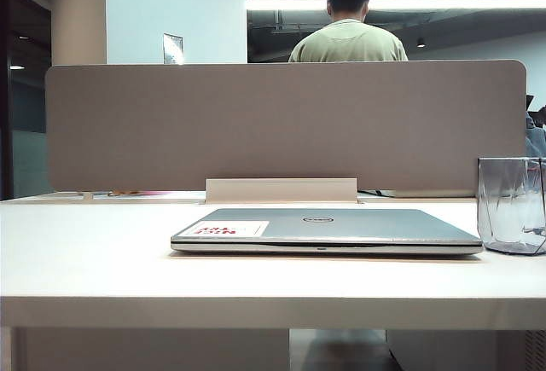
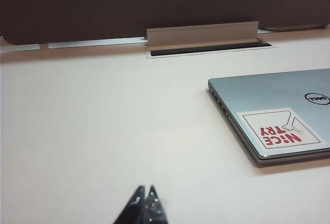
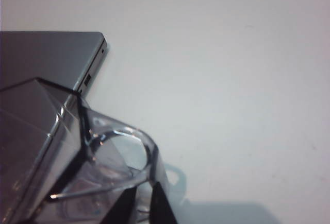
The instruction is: Pick up the water cup and place it on the right side of the laptop.
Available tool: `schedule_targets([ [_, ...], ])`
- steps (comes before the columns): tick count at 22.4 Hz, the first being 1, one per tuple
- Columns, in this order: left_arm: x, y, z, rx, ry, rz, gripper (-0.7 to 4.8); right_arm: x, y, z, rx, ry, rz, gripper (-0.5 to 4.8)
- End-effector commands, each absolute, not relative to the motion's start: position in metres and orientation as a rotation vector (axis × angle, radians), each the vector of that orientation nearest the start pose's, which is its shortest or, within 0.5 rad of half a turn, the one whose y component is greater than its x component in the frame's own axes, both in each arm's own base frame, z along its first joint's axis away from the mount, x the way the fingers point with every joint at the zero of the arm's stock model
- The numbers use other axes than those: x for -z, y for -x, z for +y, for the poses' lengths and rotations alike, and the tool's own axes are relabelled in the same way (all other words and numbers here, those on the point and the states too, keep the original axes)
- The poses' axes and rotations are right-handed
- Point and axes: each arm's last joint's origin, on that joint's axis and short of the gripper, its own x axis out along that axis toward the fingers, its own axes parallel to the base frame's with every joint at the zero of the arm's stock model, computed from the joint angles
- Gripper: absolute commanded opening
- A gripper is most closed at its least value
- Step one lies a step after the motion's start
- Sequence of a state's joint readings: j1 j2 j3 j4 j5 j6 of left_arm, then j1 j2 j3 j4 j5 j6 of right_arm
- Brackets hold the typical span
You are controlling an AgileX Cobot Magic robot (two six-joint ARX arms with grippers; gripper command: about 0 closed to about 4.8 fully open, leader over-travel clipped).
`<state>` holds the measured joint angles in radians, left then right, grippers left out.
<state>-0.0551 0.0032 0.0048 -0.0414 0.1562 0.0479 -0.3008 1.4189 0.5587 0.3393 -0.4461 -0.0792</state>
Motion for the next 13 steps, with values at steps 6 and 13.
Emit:
schedule_targets([
  [6,-0.163,-0.097,-0.01,0.218,-0.042,0.021,-0.04,-0.165,-0.252,-0.065,-0.163,-0.15,0.585,0.58],
  [13,-0.162,-0.097,-0.01,0.218,-0.041,0.028,-0.04,-0.182,-0.238,-0.062,-0.136,-0.153,0.6,0.19],
])
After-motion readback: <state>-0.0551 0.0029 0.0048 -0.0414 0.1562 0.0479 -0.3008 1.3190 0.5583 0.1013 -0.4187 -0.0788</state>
